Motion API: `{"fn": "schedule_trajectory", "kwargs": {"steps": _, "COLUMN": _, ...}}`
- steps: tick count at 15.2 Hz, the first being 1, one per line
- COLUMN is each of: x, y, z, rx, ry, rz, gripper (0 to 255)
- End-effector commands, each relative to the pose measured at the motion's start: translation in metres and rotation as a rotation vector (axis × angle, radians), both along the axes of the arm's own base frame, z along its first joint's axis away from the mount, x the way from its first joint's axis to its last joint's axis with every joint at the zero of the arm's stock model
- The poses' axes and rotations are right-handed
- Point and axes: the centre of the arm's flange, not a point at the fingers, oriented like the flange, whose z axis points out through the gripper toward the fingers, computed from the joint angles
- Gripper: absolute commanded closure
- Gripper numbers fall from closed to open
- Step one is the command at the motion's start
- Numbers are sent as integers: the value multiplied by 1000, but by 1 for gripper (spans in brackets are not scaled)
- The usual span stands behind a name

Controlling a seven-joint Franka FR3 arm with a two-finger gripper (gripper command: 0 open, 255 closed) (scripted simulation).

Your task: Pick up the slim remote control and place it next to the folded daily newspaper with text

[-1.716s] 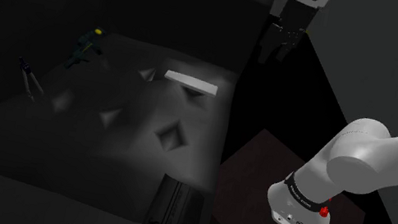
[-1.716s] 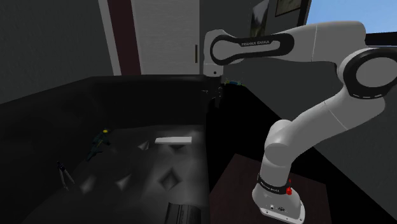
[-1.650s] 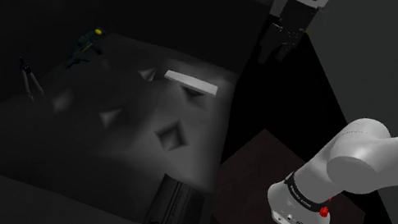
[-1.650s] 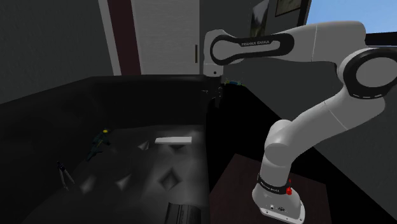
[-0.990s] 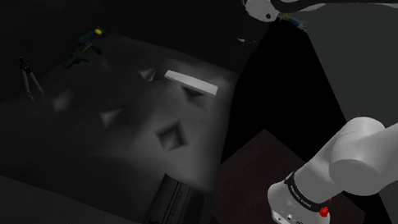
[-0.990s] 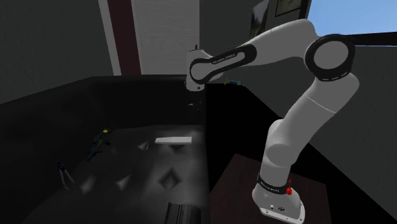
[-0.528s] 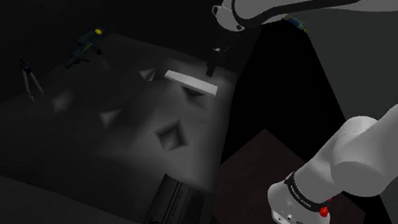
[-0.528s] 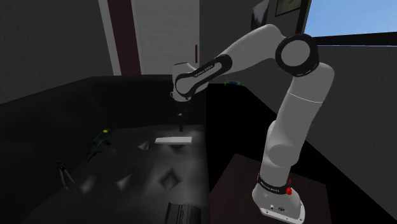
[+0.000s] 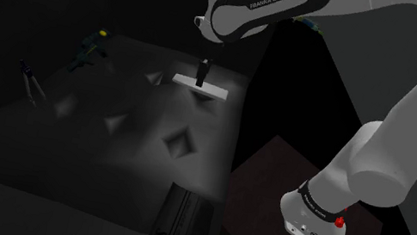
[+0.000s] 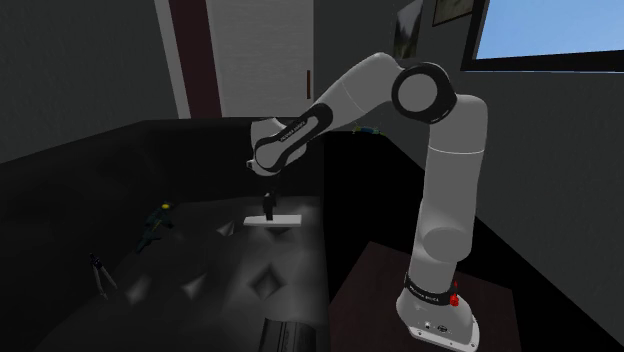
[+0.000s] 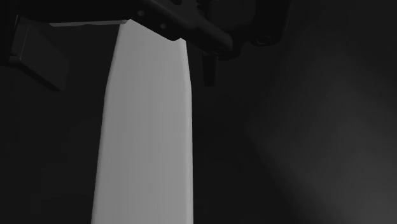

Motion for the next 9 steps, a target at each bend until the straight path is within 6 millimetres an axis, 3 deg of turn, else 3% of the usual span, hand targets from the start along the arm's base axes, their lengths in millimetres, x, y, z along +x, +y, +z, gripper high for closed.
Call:
{"fn": "schedule_trajectory", "kwargs": {"steps": 1, "x": 2, "y": 0, "z": -11, "rx": 0, "ry": -1, "rz": 6, "gripper": 0}}
{"fn": "schedule_trajectory", "kwargs": {"steps": 5, "x": 1, "y": 0, "z": -35, "rx": 0, "ry": -1, "rz": 6, "gripper": 0}}
{"fn": "schedule_trajectory", "kwargs": {"steps": 9, "x": 1, "y": 0, "z": -35, "rx": 0, "ry": -1, "rz": 6, "gripper": 0}}
